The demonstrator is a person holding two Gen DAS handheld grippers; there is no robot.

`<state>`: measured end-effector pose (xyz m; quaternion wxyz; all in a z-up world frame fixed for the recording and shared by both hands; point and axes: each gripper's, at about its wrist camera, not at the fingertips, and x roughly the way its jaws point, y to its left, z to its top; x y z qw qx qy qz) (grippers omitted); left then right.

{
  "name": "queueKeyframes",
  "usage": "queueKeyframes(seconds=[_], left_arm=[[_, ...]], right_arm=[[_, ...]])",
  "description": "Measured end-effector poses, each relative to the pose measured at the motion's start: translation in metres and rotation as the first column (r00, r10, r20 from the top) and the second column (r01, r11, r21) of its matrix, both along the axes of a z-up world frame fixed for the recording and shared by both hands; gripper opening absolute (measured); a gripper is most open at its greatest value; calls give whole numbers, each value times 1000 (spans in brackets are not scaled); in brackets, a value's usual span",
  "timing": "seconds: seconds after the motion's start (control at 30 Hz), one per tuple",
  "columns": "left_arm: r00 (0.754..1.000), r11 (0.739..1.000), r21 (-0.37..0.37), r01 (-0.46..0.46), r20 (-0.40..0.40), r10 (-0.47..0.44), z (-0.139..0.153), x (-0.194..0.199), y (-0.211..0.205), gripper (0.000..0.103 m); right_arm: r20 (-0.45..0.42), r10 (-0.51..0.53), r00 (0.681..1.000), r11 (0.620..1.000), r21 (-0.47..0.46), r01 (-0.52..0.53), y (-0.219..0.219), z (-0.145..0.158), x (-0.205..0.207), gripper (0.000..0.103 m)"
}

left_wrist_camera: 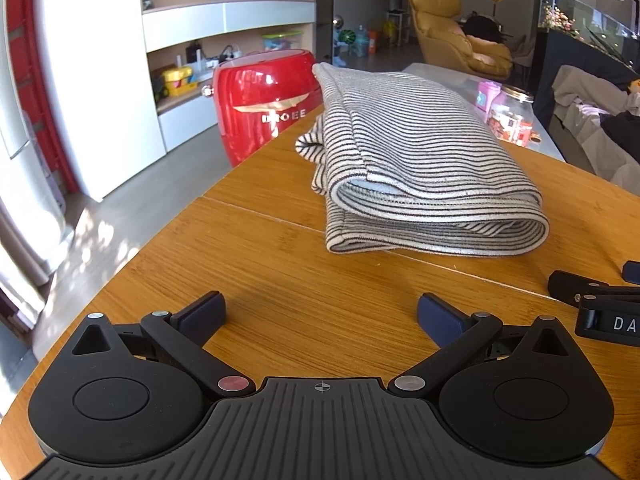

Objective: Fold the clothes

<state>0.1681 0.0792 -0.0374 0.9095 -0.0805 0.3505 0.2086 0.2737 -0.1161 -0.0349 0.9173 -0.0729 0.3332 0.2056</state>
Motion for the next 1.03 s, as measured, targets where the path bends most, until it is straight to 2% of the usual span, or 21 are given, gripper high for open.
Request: queueKeyframes(seconds=[0.9,1.03], left_arm=[[1000,1000,-8,-6,9,6,-1,-2,1,103],[999,999,-32,0,33,1,0,-6,5,103]], right_arm=[[1,0,1000,1000,0,0,0,-2,1,103],[1,1,1000,1000,0,-1,0,-2,1,103]])
